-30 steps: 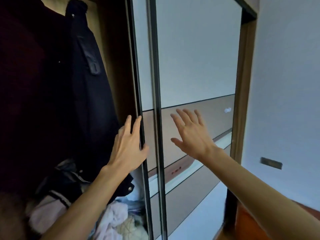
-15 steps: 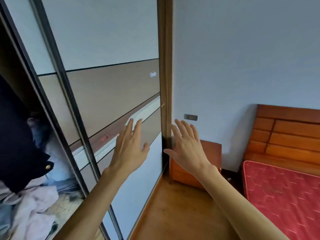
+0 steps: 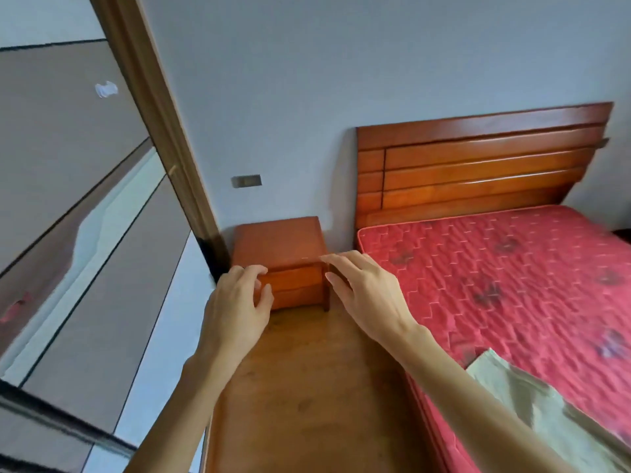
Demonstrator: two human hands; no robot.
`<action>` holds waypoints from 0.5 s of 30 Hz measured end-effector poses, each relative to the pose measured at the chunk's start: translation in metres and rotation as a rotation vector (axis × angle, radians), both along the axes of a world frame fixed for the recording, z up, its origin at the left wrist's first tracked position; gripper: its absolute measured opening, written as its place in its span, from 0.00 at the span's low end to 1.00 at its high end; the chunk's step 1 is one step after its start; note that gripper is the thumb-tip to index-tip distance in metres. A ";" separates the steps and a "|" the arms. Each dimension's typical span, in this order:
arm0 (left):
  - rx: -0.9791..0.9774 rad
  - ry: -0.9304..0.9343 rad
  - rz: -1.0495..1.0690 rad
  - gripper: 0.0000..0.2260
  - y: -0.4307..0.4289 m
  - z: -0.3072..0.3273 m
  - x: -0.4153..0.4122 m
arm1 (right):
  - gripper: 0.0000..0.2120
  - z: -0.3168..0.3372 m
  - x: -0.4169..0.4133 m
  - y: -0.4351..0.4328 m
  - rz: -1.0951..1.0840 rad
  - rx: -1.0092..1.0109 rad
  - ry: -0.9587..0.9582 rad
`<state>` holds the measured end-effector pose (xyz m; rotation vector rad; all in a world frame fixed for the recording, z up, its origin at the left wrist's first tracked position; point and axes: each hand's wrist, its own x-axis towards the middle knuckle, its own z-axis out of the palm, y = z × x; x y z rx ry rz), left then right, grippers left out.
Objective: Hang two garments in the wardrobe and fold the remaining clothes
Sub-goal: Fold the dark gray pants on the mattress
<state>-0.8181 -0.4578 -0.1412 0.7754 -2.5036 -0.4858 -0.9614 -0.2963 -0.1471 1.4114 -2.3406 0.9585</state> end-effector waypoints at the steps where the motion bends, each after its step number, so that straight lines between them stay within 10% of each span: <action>1: -0.001 0.005 -0.035 0.16 0.001 -0.004 -0.007 | 0.14 -0.005 -0.001 0.006 -0.037 -0.002 -0.009; 15: 0.236 -0.200 -0.648 0.28 0.120 -0.074 -0.079 | 0.31 -0.054 0.043 0.155 -0.661 0.132 -0.313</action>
